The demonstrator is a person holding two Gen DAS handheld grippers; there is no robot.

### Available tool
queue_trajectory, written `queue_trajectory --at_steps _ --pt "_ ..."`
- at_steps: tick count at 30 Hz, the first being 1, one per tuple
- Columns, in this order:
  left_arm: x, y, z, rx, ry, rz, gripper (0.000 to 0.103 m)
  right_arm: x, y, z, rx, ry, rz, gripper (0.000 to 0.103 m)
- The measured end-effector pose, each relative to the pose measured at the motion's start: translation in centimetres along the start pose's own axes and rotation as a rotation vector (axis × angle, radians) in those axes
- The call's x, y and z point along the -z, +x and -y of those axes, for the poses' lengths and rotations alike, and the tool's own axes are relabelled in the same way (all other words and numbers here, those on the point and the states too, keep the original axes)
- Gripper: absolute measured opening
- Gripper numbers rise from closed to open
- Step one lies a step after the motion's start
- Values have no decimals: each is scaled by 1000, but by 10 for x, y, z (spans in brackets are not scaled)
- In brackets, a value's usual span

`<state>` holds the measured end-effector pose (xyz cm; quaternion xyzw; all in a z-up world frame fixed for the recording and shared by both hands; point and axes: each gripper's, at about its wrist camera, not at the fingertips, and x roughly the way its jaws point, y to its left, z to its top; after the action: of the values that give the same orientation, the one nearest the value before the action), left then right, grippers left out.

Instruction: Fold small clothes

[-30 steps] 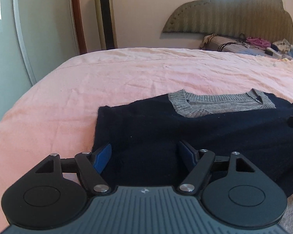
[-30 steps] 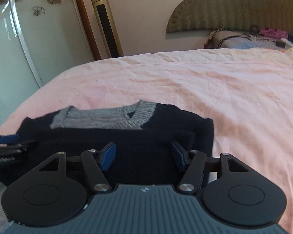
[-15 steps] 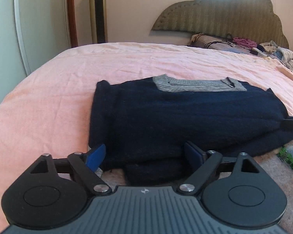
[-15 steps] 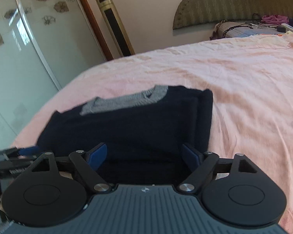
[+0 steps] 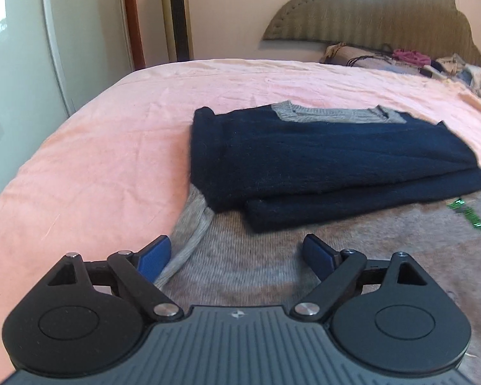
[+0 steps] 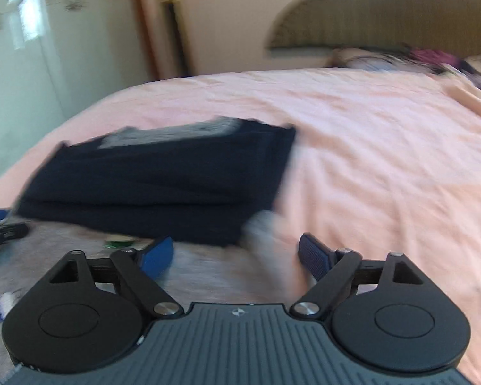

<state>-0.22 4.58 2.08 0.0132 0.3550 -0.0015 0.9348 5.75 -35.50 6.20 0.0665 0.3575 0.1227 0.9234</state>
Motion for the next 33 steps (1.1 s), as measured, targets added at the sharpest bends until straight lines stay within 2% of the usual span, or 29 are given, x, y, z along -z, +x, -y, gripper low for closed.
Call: queue_trajectory --at_steps 1,3,6,7,9,11,14,15,16,17,18,19,20,21,22,25,28,30,31,32,33 --pt "3 -9 -2 27 -8 5 90 1 -8 1 0 20 -4 78" --pt "12 -23 -5 60 -17 6 90 8 -32 -5 -52 5 25 79" --pt "30 -33 -12 -11 -69 -5 90 25 -56 -23 -130 -61 35 83" --pt "34 -36 -17 -29 -96 -6 90 31 -57 -27 -119 -90 25 86" --pt "39 -42 -31 -41 -135 -9 90 40 -57 -26 -41 -131 20 86" --pt "40 -43 -41 -52 -149 -19 90 43 -58 -10 -6 -87 20 86" --pt "39 -38 -43 -64 -130 -26 87 41 -55 14 -3 9 3 84" --pt "38 -37 -40 -67 -114 -19 73 41 -54 14 -8 6 1 83" --pt "36 -37 -37 -65 -101 -13 65 40 -53 13 -12 1 -7 75" --pt "33 -36 -35 -57 -96 -12 53 38 -52 12 -40 4 -17 56" --pt "31 -35 -33 -48 -88 -13 40 35 -50 12 -87 27 -35 41" --pt "29 -34 -31 -44 -76 -13 33 33 -47 14 -115 54 -53 12" --pt "27 -33 -31 -54 -71 -9 15 33 -44 14 -129 65 -62 10" --pt "26 -32 -32 -75 -72 -7 4 32 -43 12 -121 54 -57 10" --pt "25 -33 -36 -103 -81 -3 4 32 -42 12 -113 53 -56 8" --pt "27 -34 -52 -80 -116 -12 4 30 -53 23 -63 56 -25 7" --pt "32 -35 -47 -92 -84 -3 4 36 -53 43 -84 130 -51 7" --pt "34 -43 -49 -41 -134 -8 5 36 -56 44 -114 176 -62 8" --pt "36 -47 -52 -10 -166 -24 7 36 -58 46 -134 215 -68 20" --pt "39 -52 -55 14 -190 -38 14 36 -63 49 -164 258 -74 44" --pt "44 -58 -58 43 -210 -49 24 38 -70 50 -208 282 -63 57"
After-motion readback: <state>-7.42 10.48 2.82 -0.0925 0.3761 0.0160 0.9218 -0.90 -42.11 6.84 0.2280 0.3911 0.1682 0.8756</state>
